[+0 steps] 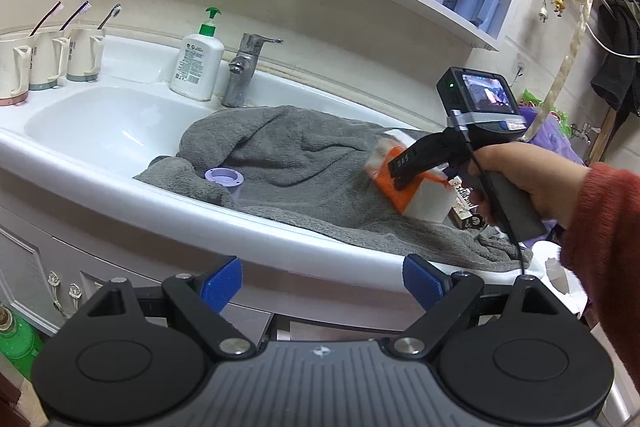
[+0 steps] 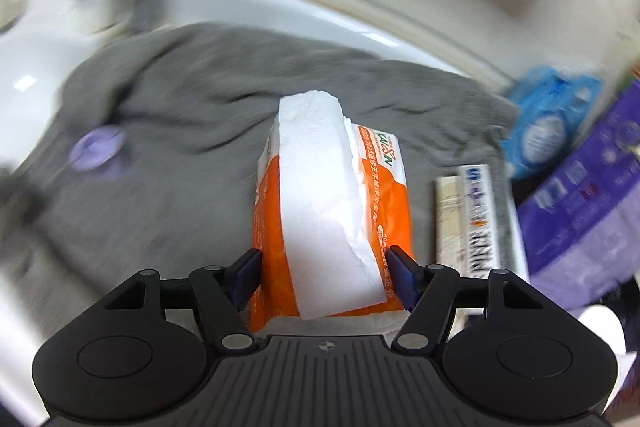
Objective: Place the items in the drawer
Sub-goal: 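Close the right gripper on the orange tissue pack and lift it, then carry the tissue pack with the right gripper down toward the open drawer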
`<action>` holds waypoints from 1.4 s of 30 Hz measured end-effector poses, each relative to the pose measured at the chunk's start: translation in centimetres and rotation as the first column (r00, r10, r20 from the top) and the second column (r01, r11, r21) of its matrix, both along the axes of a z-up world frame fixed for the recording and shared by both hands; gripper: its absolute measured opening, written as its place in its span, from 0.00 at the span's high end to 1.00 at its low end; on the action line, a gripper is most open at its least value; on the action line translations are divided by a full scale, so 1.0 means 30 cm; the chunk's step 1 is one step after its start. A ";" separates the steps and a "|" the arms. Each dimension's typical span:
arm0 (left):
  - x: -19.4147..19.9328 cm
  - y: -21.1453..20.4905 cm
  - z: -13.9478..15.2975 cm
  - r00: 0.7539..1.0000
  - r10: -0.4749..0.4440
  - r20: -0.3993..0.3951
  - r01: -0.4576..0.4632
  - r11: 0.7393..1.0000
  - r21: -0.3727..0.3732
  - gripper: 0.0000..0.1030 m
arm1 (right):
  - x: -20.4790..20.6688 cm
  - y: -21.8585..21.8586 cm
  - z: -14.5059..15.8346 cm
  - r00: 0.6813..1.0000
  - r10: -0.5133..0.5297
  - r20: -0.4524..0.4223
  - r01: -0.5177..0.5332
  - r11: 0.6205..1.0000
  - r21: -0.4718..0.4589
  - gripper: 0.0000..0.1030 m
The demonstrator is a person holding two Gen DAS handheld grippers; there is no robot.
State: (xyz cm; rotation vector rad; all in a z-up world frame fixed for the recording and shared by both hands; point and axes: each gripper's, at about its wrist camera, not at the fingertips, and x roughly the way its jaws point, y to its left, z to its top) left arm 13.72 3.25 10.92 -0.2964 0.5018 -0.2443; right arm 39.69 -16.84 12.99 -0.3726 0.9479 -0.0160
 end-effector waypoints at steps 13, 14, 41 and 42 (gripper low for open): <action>-0.005 0.015 -0.001 1.000 0.006 -0.007 -0.006 1.000 0.002 0.00 | 0.031 -0.014 0.057 0.997 0.064 -0.053 -0.058 0.992 0.112 0.00; -0.005 0.016 -0.001 1.000 0.006 -0.007 -0.006 1.000 0.001 0.00 | 0.043 -0.012 0.046 0.997 0.058 -0.059 -0.050 0.991 0.125 0.00; 0.032 -0.106 -0.048 0.996 -0.074 -0.057 0.077 0.995 0.059 0.00 | -0.089 -0.192 0.003 0.993 -0.095 -0.067 0.111 0.947 0.302 0.11; 0.036 -0.119 -0.055 0.995 -0.082 -0.061 0.086 0.994 0.069 0.00 | -0.094 -0.190 0.006 0.994 -0.091 -0.068 0.108 0.948 0.299 0.11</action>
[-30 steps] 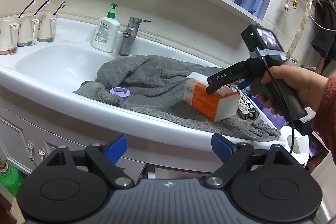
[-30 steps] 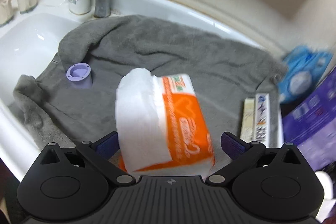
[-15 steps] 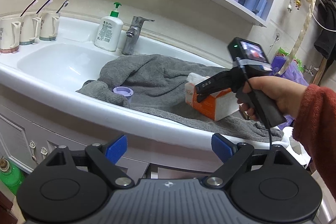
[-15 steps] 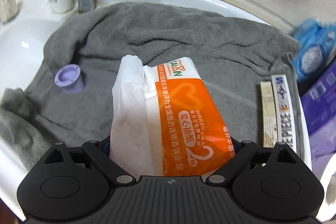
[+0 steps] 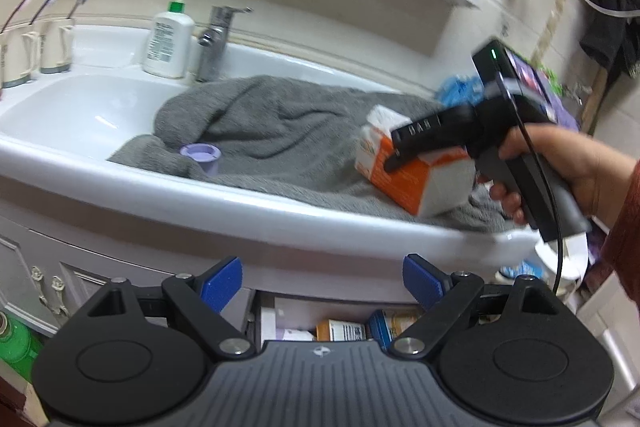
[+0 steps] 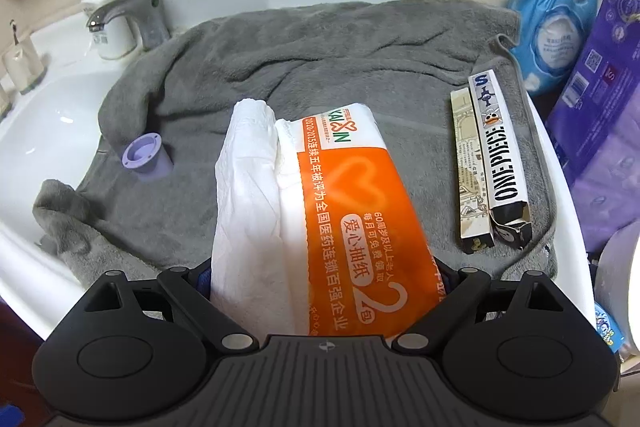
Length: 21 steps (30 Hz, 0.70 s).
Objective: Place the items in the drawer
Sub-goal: 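Carry the tissue pack with the right gripper down toward the open drawer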
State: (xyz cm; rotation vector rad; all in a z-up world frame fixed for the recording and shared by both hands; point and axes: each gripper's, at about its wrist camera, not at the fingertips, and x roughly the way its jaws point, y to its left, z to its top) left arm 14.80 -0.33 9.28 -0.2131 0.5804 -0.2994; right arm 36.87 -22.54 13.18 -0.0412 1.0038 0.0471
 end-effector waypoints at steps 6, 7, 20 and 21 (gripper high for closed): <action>0.031 -0.057 -0.034 0.999 -0.035 -0.020 0.036 0.999 0.035 0.00 | -0.030 0.008 0.013 1.000 0.022 -0.012 -0.022 1.000 0.017 0.12; 0.036 -0.064 -0.039 0.999 -0.039 -0.024 0.039 0.999 0.035 0.00 | -0.035 0.007 0.017 0.999 0.027 -0.018 -0.026 0.999 0.026 0.12; 0.128 -0.145 -0.093 0.997 -0.038 -0.061 0.039 0.999 0.028 0.00 | -0.169 0.038 0.078 0.981 0.160 -0.112 -0.134 0.969 0.208 0.12; 0.135 -0.151 -0.097 0.998 -0.034 -0.062 0.036 0.999 0.031 0.00 | -0.185 0.041 0.083 0.979 0.169 -0.113 -0.142 0.966 0.216 0.12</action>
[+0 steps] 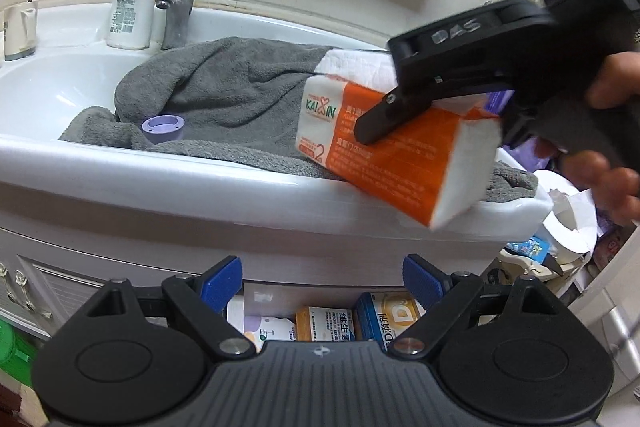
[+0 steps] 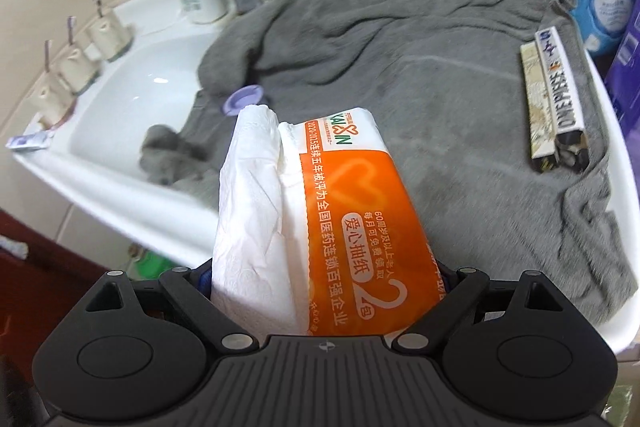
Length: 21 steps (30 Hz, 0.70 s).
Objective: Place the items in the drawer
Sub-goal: 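Carry the tissue pack with the right gripper down toward the open drawer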
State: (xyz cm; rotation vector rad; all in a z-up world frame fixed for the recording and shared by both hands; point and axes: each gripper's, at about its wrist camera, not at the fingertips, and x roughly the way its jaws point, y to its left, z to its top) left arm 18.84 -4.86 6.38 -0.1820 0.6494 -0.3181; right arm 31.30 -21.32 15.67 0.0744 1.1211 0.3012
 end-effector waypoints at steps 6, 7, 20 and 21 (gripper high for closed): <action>0.030 -0.039 -0.021 1.000 0.006 -0.004 -0.006 1.000 0.026 0.00 | -0.096 0.007 0.044 0.999 0.050 -0.020 -0.049 0.998 0.048 0.12; 0.030 -0.047 -0.024 1.000 0.007 0.002 -0.007 0.999 0.038 0.00 | -0.109 0.006 0.050 0.998 0.059 -0.028 -0.058 0.997 0.060 0.12; -0.190 -0.111 0.035 0.934 -0.197 0.299 0.148 0.973 0.179 0.00 | -0.361 0.010 0.132 0.987 0.158 -0.005 -0.157 0.983 0.092 0.13; -0.210 -0.105 0.038 0.927 -0.209 0.313 0.159 0.971 0.176 0.00 | -0.391 0.011 0.135 0.987 0.161 0.004 -0.161 0.983 0.094 0.13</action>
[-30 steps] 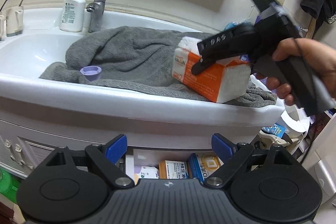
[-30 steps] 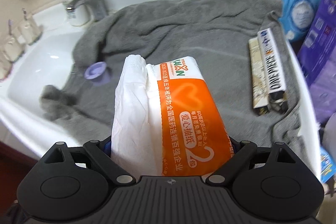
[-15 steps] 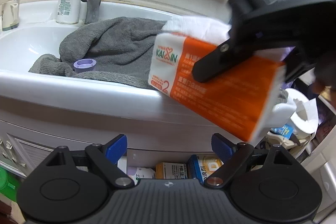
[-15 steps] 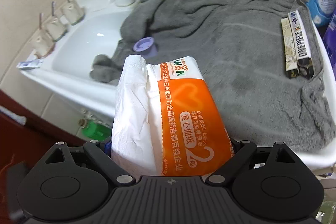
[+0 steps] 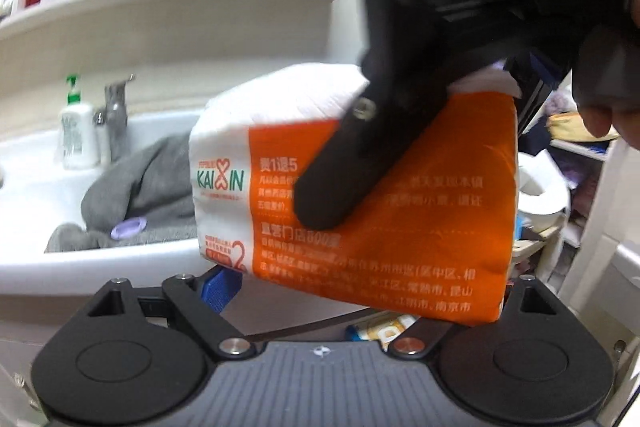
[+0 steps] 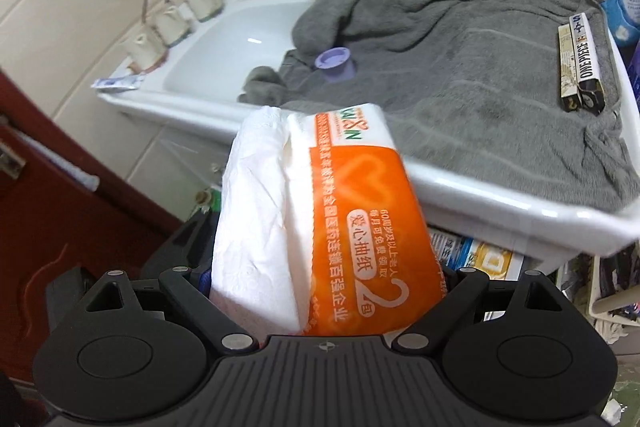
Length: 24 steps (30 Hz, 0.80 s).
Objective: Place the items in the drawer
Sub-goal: 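Carry the tissue pack with the right gripper down toward the open drawer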
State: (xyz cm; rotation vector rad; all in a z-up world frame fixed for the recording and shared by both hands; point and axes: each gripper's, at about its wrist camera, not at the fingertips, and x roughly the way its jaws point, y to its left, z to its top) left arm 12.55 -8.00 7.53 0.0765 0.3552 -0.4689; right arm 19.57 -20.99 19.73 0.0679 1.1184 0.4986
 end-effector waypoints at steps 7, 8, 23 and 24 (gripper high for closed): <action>-0.119 0.020 -0.003 0.998 -0.061 0.029 0.059 0.996 0.060 0.00 | -0.166 0.025 -0.024 0.998 0.013 0.054 -0.014 0.999 0.030 0.13; -0.129 0.022 -0.004 0.997 -0.068 0.029 0.066 0.996 0.065 0.00 | -0.181 0.026 -0.028 0.998 0.014 0.056 -0.016 0.999 0.038 0.13; -0.227 0.084 -0.045 0.992 -0.125 -0.018 0.126 0.989 0.076 0.24 | -0.240 0.060 -0.092 1.000 0.021 0.012 -0.022 0.994 0.110 0.14; -0.230 0.087 -0.051 0.992 -0.123 -0.025 0.125 0.989 0.080 0.24 | -0.238 0.062 -0.102 1.000 0.021 0.005 -0.021 0.994 0.112 0.14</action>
